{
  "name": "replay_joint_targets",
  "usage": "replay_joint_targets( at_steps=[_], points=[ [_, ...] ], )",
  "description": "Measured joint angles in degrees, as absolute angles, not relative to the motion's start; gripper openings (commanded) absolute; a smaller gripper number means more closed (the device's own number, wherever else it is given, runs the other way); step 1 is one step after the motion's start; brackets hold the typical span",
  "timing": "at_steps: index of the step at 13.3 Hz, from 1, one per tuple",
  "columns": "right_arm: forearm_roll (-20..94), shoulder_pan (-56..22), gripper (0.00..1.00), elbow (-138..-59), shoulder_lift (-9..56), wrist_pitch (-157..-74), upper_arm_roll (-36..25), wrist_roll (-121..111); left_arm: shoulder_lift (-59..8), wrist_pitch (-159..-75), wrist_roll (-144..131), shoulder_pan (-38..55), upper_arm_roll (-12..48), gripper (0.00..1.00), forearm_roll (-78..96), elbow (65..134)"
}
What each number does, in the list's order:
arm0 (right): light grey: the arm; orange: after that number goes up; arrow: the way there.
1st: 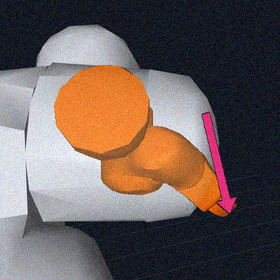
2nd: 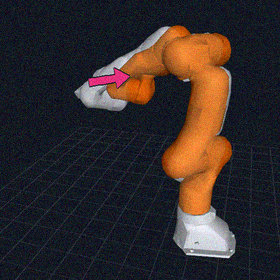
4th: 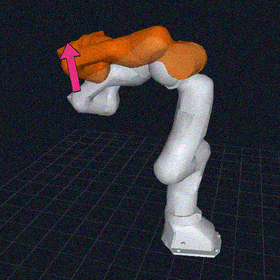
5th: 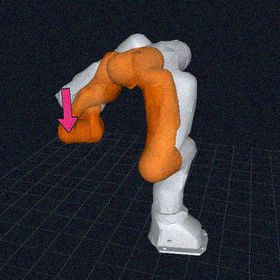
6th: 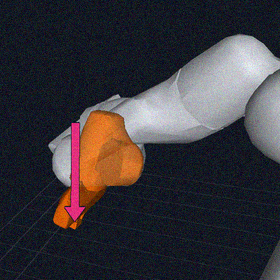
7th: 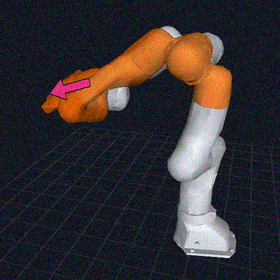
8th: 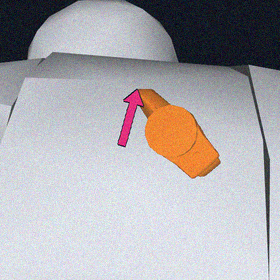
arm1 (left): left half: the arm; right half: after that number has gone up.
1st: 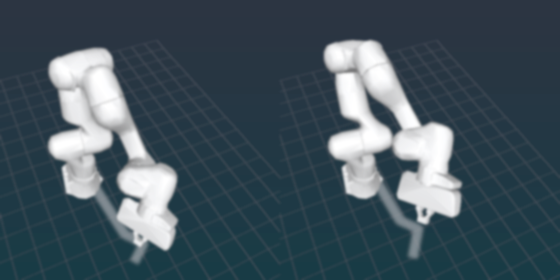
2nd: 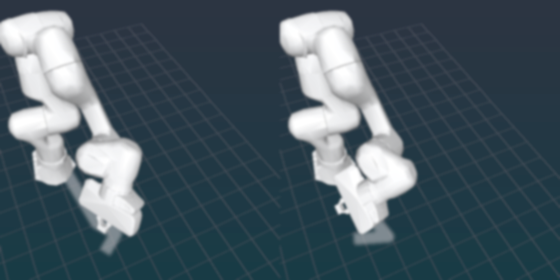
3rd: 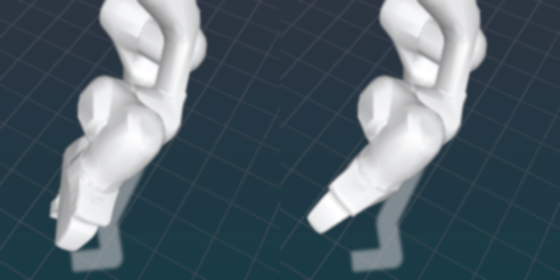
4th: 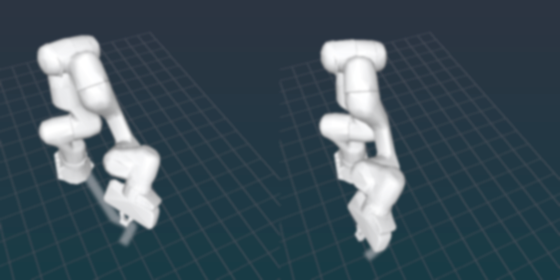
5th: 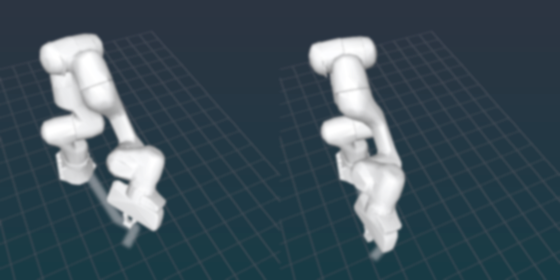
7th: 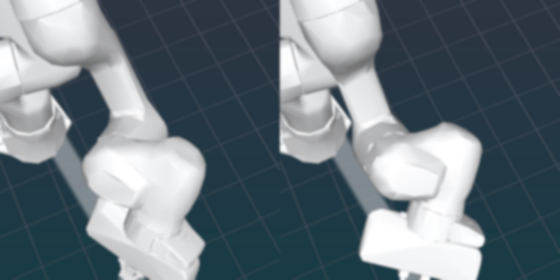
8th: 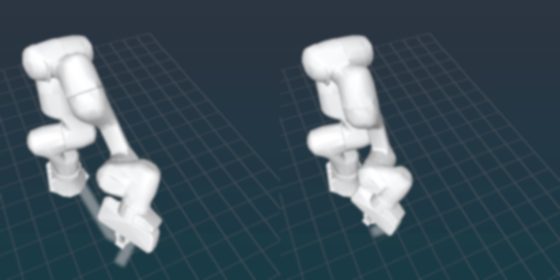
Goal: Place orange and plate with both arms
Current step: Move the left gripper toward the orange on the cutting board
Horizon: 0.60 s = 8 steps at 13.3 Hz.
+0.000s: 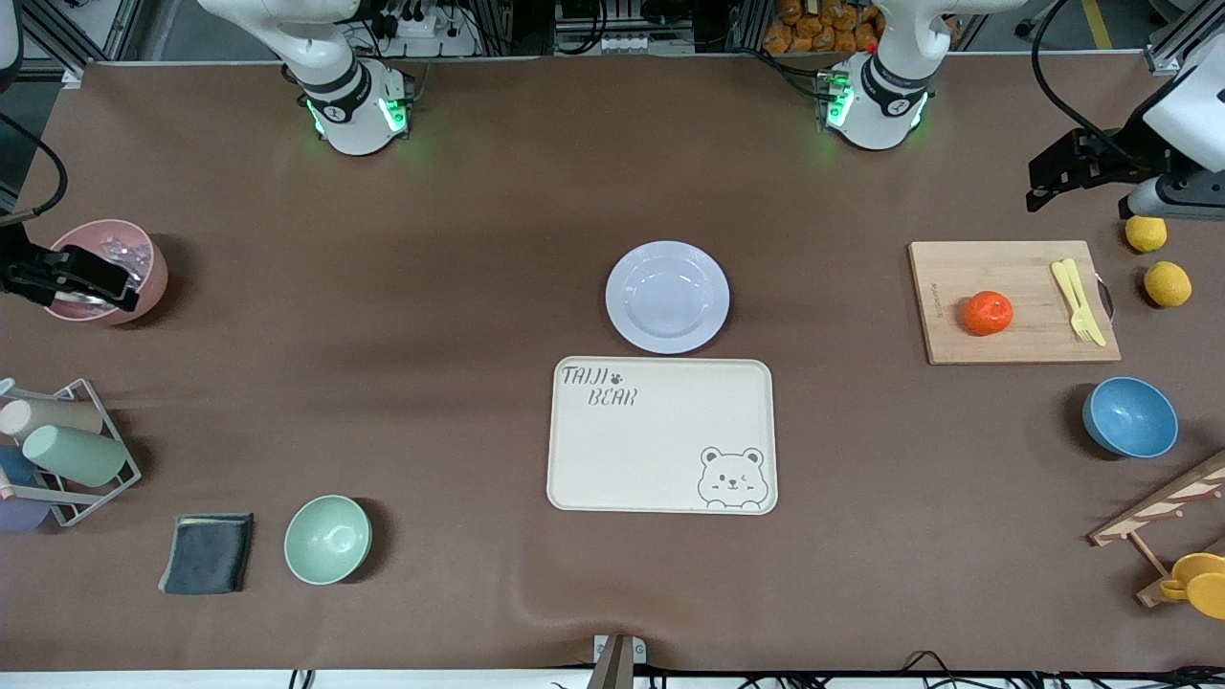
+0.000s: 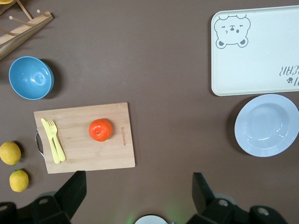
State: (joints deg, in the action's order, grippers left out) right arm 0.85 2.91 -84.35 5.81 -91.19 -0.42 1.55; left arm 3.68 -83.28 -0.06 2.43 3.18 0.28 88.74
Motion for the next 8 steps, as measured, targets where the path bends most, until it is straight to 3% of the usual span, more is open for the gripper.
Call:
replay_joint_targets(
  at_steps=[8],
  points=[
    [0.9,2.9,1.00,-84.4,6.6,-91.0,-0.4,-0.9,3.6,-83.3,0.0,2.3,3.2,1.00,0.3,88.8]
  ],
)
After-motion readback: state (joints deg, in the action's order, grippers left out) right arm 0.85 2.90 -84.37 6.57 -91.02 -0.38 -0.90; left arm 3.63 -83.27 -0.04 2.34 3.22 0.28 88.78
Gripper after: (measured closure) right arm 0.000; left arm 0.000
